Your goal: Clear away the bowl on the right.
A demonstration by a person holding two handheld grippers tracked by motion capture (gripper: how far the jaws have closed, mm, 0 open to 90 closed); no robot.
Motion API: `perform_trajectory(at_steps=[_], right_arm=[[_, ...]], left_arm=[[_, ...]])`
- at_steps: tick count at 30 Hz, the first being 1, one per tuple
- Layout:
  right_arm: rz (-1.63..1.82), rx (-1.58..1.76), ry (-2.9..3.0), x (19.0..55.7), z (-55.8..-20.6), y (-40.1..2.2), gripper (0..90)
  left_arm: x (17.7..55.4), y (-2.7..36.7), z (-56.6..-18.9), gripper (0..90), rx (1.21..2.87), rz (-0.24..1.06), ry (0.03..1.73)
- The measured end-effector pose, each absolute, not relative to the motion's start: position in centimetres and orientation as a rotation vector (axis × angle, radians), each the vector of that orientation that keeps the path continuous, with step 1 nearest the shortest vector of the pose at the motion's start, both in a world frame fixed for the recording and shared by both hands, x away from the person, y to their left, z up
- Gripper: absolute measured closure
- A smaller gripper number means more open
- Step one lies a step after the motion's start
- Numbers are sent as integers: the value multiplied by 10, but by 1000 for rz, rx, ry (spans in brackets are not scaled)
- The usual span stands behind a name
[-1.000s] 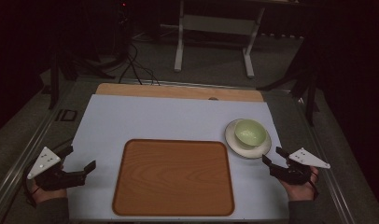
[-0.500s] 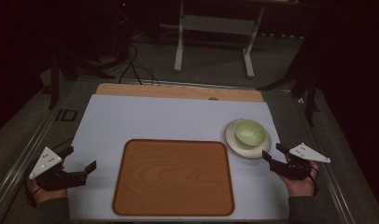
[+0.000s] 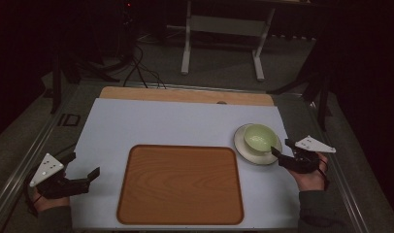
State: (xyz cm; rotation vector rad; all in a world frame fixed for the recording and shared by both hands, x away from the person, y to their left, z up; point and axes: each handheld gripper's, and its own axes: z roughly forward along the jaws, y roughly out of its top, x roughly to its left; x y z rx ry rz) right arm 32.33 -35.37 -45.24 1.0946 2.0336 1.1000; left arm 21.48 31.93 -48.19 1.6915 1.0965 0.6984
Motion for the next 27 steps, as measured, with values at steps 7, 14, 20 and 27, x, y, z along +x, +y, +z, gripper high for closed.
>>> perform_trajectory(at_steps=[7, 14, 20, 27], right_arm=[[1060, 1132, 2040, 341, -457, -355, 347], [1060, 1177, 2016, 356, -455, -358, 350], [1020, 1200, 2032, 369, -458, -355, 360], [995, 1245, 2040, 379, -464, -359, 393]], left_arm=[[214, 320, -482, 14, 1691, 699, 1099], [215, 319, -482, 16, 1693, 702, 1098], [215, 320, -482, 18, 1690, 701, 1103], [214, 320, -482, 20, 1692, 706, 1102]])
